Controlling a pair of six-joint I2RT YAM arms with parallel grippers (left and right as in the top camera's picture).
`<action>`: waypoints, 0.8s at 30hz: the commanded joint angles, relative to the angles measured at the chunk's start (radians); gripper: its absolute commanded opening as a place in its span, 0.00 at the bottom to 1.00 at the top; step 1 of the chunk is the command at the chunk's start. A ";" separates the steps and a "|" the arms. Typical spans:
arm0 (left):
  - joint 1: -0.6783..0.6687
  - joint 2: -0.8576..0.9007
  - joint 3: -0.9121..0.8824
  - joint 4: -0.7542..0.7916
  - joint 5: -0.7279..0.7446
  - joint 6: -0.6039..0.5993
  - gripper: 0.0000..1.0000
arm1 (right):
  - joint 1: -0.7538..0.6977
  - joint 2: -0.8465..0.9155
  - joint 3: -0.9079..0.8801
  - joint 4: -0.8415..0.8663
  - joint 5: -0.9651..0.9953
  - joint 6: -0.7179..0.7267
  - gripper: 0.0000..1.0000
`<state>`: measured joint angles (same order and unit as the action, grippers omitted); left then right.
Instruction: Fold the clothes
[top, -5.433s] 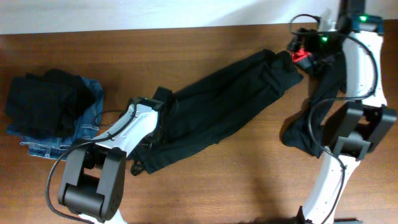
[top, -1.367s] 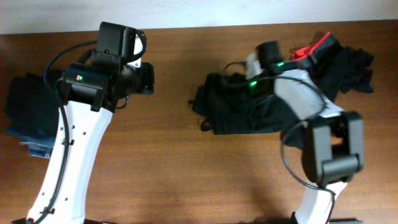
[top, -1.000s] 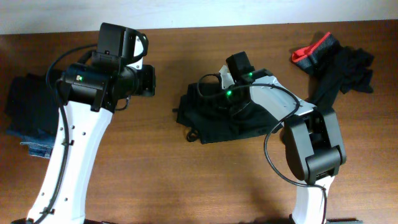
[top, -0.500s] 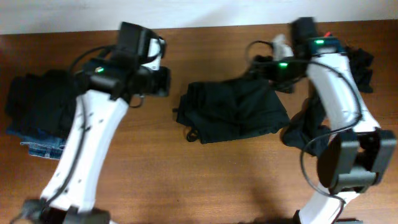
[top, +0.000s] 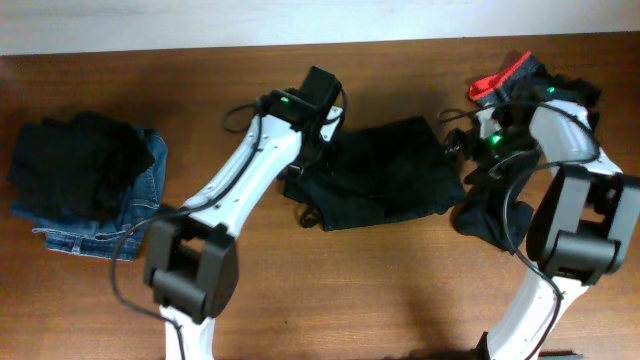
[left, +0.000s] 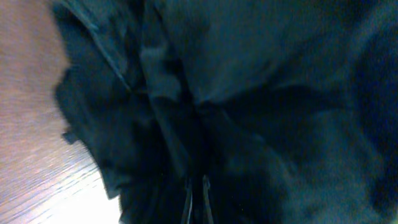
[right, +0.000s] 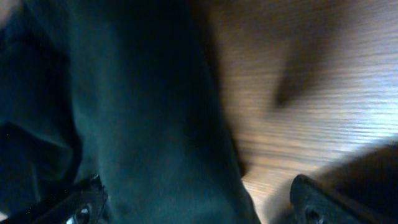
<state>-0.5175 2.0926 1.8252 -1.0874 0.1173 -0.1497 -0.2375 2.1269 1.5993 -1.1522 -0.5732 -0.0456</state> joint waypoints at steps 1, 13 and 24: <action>-0.003 0.075 0.008 -0.002 0.014 0.010 0.07 | 0.020 0.029 -0.081 0.059 -0.138 -0.075 0.99; -0.003 0.111 0.008 -0.005 0.014 0.014 0.08 | 0.034 -0.002 -0.059 0.064 -0.281 -0.122 0.04; 0.053 0.051 0.106 -0.143 0.014 0.009 0.05 | 0.151 -0.097 0.355 -0.219 0.445 0.092 0.04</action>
<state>-0.5041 2.1715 1.8503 -1.2011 0.1307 -0.1493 -0.1410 2.0987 1.8366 -1.3437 -0.4358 -0.0422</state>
